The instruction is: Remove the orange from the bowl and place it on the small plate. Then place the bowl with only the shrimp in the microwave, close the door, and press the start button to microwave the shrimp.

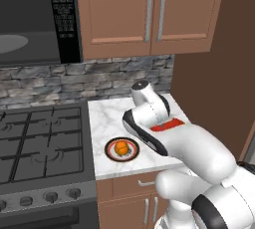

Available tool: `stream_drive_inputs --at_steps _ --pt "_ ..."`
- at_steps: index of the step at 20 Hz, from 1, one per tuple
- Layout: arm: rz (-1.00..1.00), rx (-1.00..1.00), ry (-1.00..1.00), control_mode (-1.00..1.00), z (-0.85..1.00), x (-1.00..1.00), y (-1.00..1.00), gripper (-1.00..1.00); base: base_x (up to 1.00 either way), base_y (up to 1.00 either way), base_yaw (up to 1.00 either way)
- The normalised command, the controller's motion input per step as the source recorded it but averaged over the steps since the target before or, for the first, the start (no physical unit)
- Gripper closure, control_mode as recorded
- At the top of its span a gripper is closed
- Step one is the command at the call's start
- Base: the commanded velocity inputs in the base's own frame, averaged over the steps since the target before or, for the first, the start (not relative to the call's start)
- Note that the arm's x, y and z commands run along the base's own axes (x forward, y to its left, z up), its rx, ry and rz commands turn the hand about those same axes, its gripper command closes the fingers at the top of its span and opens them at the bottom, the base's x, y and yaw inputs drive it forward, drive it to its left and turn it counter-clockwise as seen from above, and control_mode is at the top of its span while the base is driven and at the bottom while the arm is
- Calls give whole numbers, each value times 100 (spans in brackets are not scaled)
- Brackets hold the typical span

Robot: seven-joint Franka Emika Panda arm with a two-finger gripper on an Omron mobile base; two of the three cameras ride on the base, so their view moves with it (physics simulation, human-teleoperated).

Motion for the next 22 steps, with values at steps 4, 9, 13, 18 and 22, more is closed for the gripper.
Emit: stream_drive_inputs --at_steps 4,9,13,18,22 --pt "-3 -10 10 -100 -25 23 0 -100 0 0 0" --pt "-2 -9 10 -100 -24 24 0 -100 0 0 0" --pt "-2 -3 7 -100 -13 22 0 -100 0 0 0" --pt "-1 -1 6 -100 -17 21 0 -100 0 0 0" --pt "0 -1 6 -100 -27 24 -1 -100 0 0 0"
